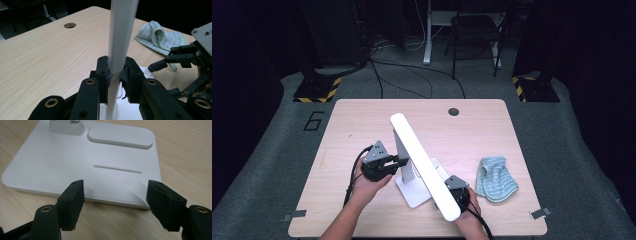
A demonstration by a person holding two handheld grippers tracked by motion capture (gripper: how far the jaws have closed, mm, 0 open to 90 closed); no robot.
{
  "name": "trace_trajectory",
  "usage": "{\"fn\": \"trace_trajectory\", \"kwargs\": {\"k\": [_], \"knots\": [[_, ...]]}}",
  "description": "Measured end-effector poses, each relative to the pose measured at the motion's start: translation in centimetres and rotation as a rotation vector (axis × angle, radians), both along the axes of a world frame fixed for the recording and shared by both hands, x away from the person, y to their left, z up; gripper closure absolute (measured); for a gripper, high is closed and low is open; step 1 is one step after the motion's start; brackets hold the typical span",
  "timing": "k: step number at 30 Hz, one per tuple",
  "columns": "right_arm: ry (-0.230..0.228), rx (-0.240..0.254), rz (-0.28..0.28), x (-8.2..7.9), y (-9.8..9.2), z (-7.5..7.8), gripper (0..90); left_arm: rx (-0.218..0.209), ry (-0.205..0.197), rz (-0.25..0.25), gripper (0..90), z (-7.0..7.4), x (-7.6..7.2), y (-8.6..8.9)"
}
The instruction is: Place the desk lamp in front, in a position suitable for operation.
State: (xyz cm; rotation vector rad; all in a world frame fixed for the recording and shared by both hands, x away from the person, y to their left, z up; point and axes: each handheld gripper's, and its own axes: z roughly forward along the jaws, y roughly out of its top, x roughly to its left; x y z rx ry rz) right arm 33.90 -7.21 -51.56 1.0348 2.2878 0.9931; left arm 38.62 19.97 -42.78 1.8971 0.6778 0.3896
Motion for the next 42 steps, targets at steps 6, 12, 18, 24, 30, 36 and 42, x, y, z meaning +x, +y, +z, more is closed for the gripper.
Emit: {"fn": "trace_trajectory", "kwargs": {"k": [6, 12, 18, 24, 30, 36, 42], "knots": [[-0.004, 0.013, 0.013, -0.3, 0.0, 0.2, 30.3, 0.011, 0.008, 0.064, 76.4, 0.1, -0.9, 1.3], [0.009, 0.053, 0.029, -0.6, 0.1, 0.3, 30.3, 0.021, 0.001, 0.168, 76.3, 0.1, -2.5, 2.2], [0.049, 0.076, 0.047, -1.7, 1.4, 0.5, 30.2, 0.004, 0.023, 0.121, 75.0, 0.1, -3.5, 2.5], [0.028, 0.082, 0.092, -2.5, 2.9, 0.3, 28.2, -0.023, 0.028, 0.085, 71.9, -0.1, -3.9, 2.8], [0.042, 0.067, 0.138, -2.7, 3.6, 0.1, 26.7, -0.018, 0.035, 0.074, 72.3, -0.3, -3.9, 3.0], [0.044, 0.066, 0.156, -2.9, 4.0, -0.1, 26.4, -0.027, 0.028, 0.077, 72.2, -0.4, -3.9, 3.0], [0.063, 0.076, 0.182, -3.0, 4.3, -0.4, 24.8, -0.033, 0.030, 0.079, 70.8, -0.4, -3.9, 2.9]]}}
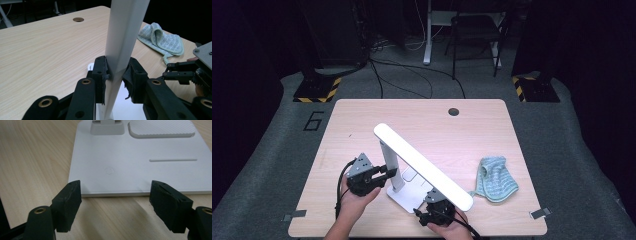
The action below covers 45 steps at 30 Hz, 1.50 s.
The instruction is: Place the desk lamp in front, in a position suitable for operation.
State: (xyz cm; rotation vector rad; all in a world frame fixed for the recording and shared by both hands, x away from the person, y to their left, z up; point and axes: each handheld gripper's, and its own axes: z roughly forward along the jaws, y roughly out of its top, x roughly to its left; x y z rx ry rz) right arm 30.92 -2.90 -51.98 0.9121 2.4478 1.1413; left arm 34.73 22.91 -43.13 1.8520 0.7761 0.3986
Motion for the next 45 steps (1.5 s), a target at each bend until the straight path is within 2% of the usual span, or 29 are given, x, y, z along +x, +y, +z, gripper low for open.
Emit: {"fn": "trace_trajectory", "kwargs": {"k": [4, 6, 7, 9, 10, 11, 13, 14, 17, 18, 21, 23, 24, 25, 26, 28, 29, 31, 35, 37, 38, 39, 41, 44, 45], "knots": [[0.022, -0.017, 0.021, 0.3, 0.3, -0.2, 19.9, -0.004, 0.004, -0.004, 68.8, 0.0, 0.0, -0.1], [0.018, -0.018, 0.015, 0.3, 0.5, -0.2, 18.9, -0.006, 0.003, -0.011, 68.1, 0.0, 0.0, 0.0], [0.026, -0.006, 0.007, 0.3, 0.6, -0.2, 18.6, -0.012, 0.006, -0.011, 67.1, 0.0, 0.0, -0.1], [0.014, -0.004, 0.010, 0.6, 0.5, -0.1, 16.6, -0.002, 0.018, -0.022, 66.1, 0.1, -0.1, 0.0], [0.023, 0.017, -0.003, 0.6, 0.6, -0.1, 15.5, -0.014, 0.014, -0.013, 65.7, 0.1, -0.2, -0.1], [0.035, 0.029, -0.007, 0.7, 0.6, -0.1, 14.8, -0.005, 0.003, -0.013, 65.4, 0.1, -0.1, 0.0], [0.027, 0.026, -0.008, 1.2, 0.6, -0.1, 14.7, -0.011, 0.011, -0.014, 64.8, 0.1, -0.2, 0.3], [0.051, 0.036, -0.012, 1.2, 0.8, -0.1, 14.4, -0.015, 0.005, -0.008, 64.6, 0.1, -0.2, 0.3], [0.031, 0.026, -0.006, 1.5, 1.2, -0.1, 12.1, -0.022, 0.007, -0.010, 63.1, 0.1, -0.3, 0.6], [0.042, 0.029, -0.012, 1.5, 1.4, -0.2, 11.3, -0.014, 0.014, -0.015, 62.7, 0.2, -0.4, 0.7], [0.046, 0.012, -0.005, 1.7, 1.8, -0.1, 7.3, -0.014, 0.001, -0.008, 61.5, 0.2, -0.6, 0.8], [0.051, 0.003, 0.003, 1.4, 2.0, -0.1, 6.1, -0.018, 0.007, -0.011, 61.0, 0.2, -0.7, 0.8], [0.040, -0.008, 0.006, 1.4, 2.1, -0.1, 6.1, -0.010, 0.012, -0.022, 60.9, 0.3, -0.7, 1.0], [0.017, -0.042, 0.032, 1.2, 2.2, -0.1, 5.8, -0.010, 0.011, -0.023, 60.9, 0.3, -0.8, 1.0], [0.010, -0.054, 0.037, 1.1, 2.3, -0.2, 5.5, -0.023, 0.007, -0.017, 60.7, 0.2, -0.8, 1.0], [0.005, -0.071, 0.025, 0.7, 2.7, -0.3, 5.5, -0.026, 0.009, -0.021, 60.4, 0.3, -0.8, 1.1], [-0.008, -0.097, 0.038, 0.7, 2.6, -0.4, 6.0, -0.027, 0.011, -0.020, 60.2, 0.3, -0.9, 1.1], [-0.001, -0.087, 0.003, 0.7, 2.7, -0.5, 6.4, -0.019, 0.011, -0.028, 59.6, 0.4, -0.9, 1.1], [0.013, -0.093, 0.022, 1.1, 1.9, -0.5, 7.4, -0.031, 0.008, -0.037, 59.5, 0.4, -0.9, 1.0], [0.024, -0.073, -0.004, 1.1, 1.7, -0.6, 9.3, -0.026, 0.009, -0.052, 59.5, 0.5, -0.9, 0.9], [0.019, -0.085, 0.017, 1.2, 1.5, -0.6, 10.2, -0.023, 0.016, -0.069, 59.6, 0.5, -0.9, 0.8], [0.028, -0.071, -0.003, 1.1, 1.3, -0.5, 11.2, -0.020, 0.013, -0.076, 59.5, 0.6, -0.9, 0.8], [0.022, -0.066, -0.007, 1.2, 0.9, -0.5, 13.5, -0.030, 0.016, -0.092, 59.6, 0.7, -0.9, 0.6], [0.031, -0.066, -0.010, 1.3, 0.2, -0.3, 15.5, -0.044, 0.011, -0.114, 59.6, 0.6, -0.8, 0.1], [0.046, -0.052, -0.022, 1.3, -0.1, -0.3, 16.2, -0.036, 0.016, -0.130, 59.5, 0.7, -0.8, 0.0]]}}
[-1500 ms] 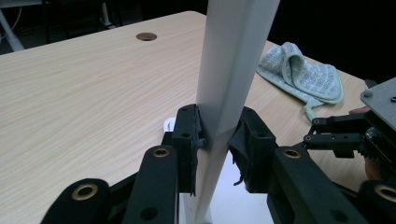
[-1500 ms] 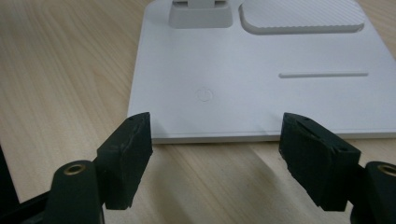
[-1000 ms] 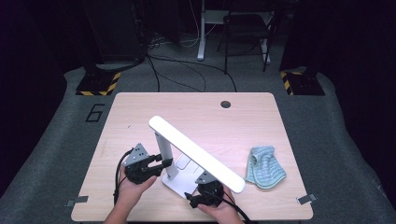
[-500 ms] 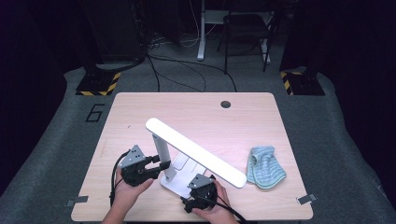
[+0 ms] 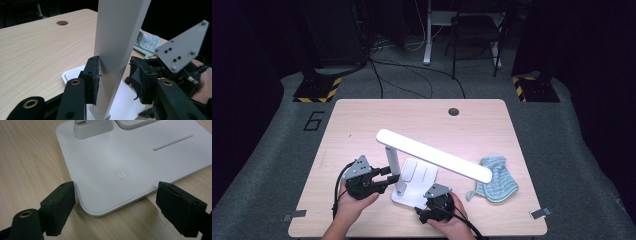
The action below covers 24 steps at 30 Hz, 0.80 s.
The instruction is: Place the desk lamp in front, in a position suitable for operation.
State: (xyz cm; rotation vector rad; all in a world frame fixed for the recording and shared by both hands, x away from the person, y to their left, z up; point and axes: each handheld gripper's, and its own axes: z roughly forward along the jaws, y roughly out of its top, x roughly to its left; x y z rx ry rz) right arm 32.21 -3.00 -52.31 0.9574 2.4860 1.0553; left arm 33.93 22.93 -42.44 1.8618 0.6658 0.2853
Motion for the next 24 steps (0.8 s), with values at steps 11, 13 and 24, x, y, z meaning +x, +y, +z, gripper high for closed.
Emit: {"fn": "trace_trajectory", "kwargs": {"k": [11, 13, 24], "knots": [[-0.001, 0.018, -0.053, 0.1, -2.2, 0.3, 25.9, -0.022, -0.010, -0.044, 48.8, -0.2, 1.9, -1.7], [0.006, 0.024, -0.065, -0.2, -2.1, 0.2, 26.9, -0.047, 0.004, -0.058, 47.6, -0.3, 2.2, -1.9], [-0.024, 0.032, -0.086, 0.1, -3.0, 0.3, 26.9, -0.030, -0.009, -0.112, 45.8, -0.3, 2.1, -2.5]]}}
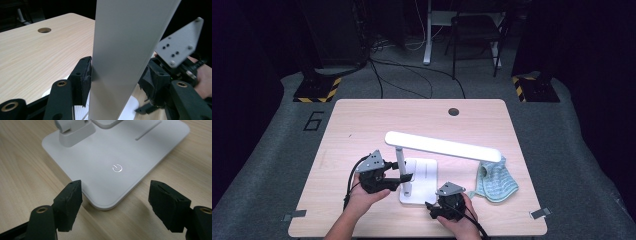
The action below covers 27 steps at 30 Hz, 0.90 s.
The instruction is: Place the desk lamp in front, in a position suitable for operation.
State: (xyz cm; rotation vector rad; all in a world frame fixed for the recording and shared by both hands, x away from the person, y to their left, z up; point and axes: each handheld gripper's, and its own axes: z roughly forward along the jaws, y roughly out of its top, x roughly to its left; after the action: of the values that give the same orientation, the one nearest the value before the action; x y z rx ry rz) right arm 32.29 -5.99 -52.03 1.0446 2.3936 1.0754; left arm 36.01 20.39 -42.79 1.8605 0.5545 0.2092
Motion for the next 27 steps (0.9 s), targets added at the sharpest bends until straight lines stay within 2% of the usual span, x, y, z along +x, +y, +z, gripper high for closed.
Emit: {"fn": "trace_trajectory", "kwargs": {"k": [2, 5, 6, 7, 8, 9, 10, 11, 13, 15, 18, 19, 20, 21, 23, 24, 27], "knots": [[0.004, 0.009, -0.022, 0.1, -0.3, 0.1, 26.9, 0.003, 0.000, -0.016, 45.8, 0.0, -0.1, 0.0], [0.006, 0.023, -0.023, 0.4, -0.7, 0.1, 26.9, 0.004, 0.008, -0.033, 45.9, 0.0, -0.3, 0.0], [0.018, 0.031, -0.033, 0.4, -0.8, 0.2, 27.4, -0.002, 0.009, -0.030, 46.1, 0.0, -0.4, -0.1], [0.032, 0.045, -0.044, 0.4, -0.8, 0.2, 28.1, 0.011, 0.001, -0.036, 46.4, 0.1, -0.4, 0.0], [0.034, 0.043, -0.035, 0.5, -0.9, 0.2, 29.1, 0.006, 0.006, -0.036, 46.7, 0.1, -0.5, -0.1], [0.032, 0.046, -0.034, 0.5, -0.9, 0.2, 29.5, 0.017, -0.006, -0.043, 46.8, 0.1, -0.5, -0.1], [0.018, 0.043, -0.027, 0.6, -1.0, 0.2, 30.5, 0.011, 0.006, -0.047, 47.0, 0.1, -0.6, -0.1], [0.012, 0.054, -0.028, 0.6, -1.0, 0.2, 30.9, 0.025, -0.004, -0.054, 47.5, 0.2, -0.6, 0.0], [0.012, 0.051, -0.029, 0.6, -1.1, 0.3, 31.3, 0.025, -0.003, -0.055, 49.5, 0.2, -0.8, 0.0], [0.013, 0.052, -0.034, 0.6, -1.1, 0.3, 31.3, 0.024, -0.002, -0.047, 49.9, 0.2, -0.9, 0.0], [0.017, 0.056, -0.040, 0.4, -1.1, 0.3, 32.4, 0.031, -0.023, -0.031, 50.7, 0.2, -1.1, -0.1], [-0.001, 0.047, -0.038, 0.4, -1.1, 0.3, 33.0, 0.037, -0.037, -0.028, 51.0, 0.2, -1.2, -0.2], [-0.007, 0.029, -0.027, 0.4, -1.1, 0.4, 34.3, 0.038, -0.035, -0.025, 51.2, 0.2, -1.3, -0.2], [-0.009, 0.024, -0.033, 0.3, -1.0, 0.5, 34.5, 0.040, -0.045, -0.015, 51.4, 0.2, -1.3, -0.3], [-0.036, 0.015, -0.007, 0.1, -1.4, 0.7, 34.5, 0.041, -0.056, -0.003, 51.7, 0.2, -1.5, -0.4], [-0.051, 0.022, 0.003, 0.2, -1.5, 0.8, 34.4, 0.045, -0.058, -0.003, 51.8, 0.2, -1.5, -0.4], [-0.030, 0.046, 0.023, 0.3, -2.0, 1.2, 34.1, 0.051, -0.058, 0.002, 52.0, 0.2, -1.7, -0.5]]}}
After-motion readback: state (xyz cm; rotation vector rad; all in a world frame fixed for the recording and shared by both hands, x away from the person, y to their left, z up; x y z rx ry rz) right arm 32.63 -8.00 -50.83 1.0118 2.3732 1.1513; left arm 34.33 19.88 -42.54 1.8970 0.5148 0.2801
